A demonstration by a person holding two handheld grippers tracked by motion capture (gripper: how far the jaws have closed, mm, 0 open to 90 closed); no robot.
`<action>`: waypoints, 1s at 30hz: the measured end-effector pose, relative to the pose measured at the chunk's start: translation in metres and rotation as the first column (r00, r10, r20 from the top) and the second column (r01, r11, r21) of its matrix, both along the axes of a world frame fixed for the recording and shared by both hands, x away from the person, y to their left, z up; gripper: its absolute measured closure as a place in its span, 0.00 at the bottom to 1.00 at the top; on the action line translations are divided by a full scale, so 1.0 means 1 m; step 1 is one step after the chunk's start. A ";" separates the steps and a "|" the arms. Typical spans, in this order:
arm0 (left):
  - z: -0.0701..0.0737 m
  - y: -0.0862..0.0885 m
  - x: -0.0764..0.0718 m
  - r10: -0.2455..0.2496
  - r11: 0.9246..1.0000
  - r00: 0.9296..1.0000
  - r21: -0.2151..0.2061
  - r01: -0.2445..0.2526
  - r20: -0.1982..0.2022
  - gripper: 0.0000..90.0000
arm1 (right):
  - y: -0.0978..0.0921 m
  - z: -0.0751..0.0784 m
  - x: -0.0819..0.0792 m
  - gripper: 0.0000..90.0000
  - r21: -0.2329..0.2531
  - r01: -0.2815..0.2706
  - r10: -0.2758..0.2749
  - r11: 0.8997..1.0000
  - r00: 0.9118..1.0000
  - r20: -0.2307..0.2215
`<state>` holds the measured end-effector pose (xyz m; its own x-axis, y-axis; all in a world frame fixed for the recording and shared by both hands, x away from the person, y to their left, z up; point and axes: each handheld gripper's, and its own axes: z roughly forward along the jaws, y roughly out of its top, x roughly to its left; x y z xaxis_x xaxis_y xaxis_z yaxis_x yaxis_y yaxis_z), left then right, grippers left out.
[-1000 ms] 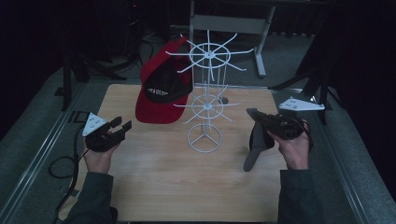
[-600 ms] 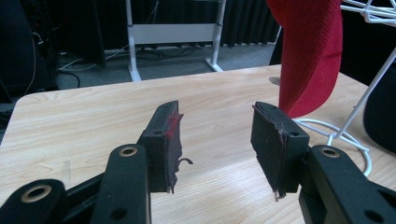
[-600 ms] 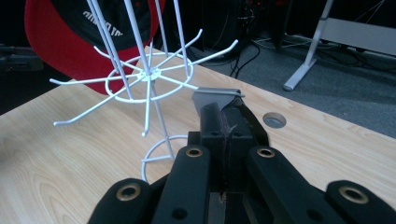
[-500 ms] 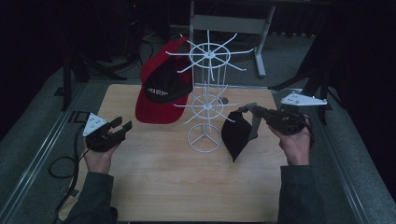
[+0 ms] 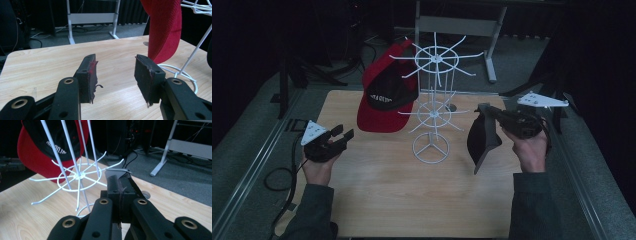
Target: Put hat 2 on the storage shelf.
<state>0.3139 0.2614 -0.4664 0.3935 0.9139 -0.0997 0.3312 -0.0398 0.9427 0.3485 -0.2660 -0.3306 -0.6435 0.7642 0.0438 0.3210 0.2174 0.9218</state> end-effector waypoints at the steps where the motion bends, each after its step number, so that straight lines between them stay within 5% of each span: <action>1: 0.000 0.000 0.000 -0.002 1.000 1.000 0.001 0.002 -0.002 0.59 | -0.001 0.002 0.000 1.00 0.003 0.005 -0.005 1.000 1.000 0.003; 30: 0.000 -0.001 0.000 -0.004 1.000 1.000 0.002 0.004 -0.002 0.59 | -0.003 0.039 0.011 1.00 0.030 0.031 -0.033 0.999 0.997 0.071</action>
